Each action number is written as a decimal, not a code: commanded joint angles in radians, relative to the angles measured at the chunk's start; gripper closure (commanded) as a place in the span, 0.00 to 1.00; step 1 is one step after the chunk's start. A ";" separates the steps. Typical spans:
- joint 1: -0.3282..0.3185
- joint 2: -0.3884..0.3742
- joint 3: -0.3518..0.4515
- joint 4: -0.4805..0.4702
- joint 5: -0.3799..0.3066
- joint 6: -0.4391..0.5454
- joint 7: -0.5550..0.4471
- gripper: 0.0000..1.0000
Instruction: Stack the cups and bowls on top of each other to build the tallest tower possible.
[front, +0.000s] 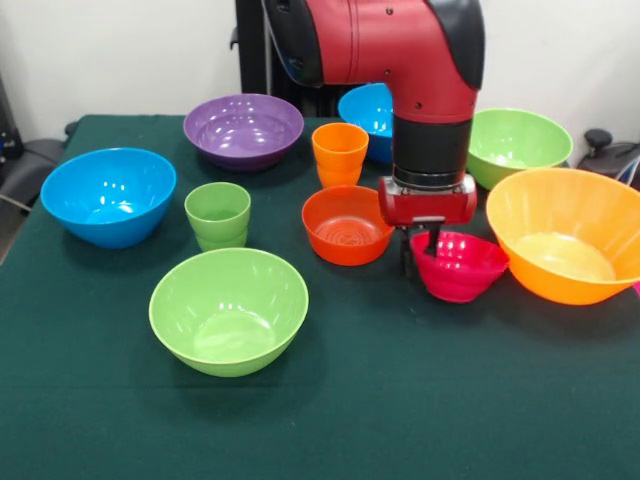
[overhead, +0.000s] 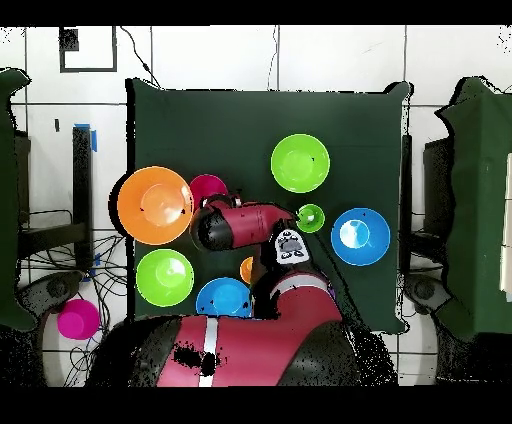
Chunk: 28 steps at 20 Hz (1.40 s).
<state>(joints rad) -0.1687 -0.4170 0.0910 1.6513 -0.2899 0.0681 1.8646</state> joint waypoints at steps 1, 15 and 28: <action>-0.009 0.061 0.094 -0.068 -0.017 -0.086 0.099 1.00; -0.017 -0.136 0.090 0.048 0.015 0.066 0.082 1.00; -0.130 -0.427 0.203 0.221 0.082 0.362 -0.044 1.00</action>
<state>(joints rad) -0.2309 -0.6999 0.1252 1.7570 -0.2534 0.2449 1.8646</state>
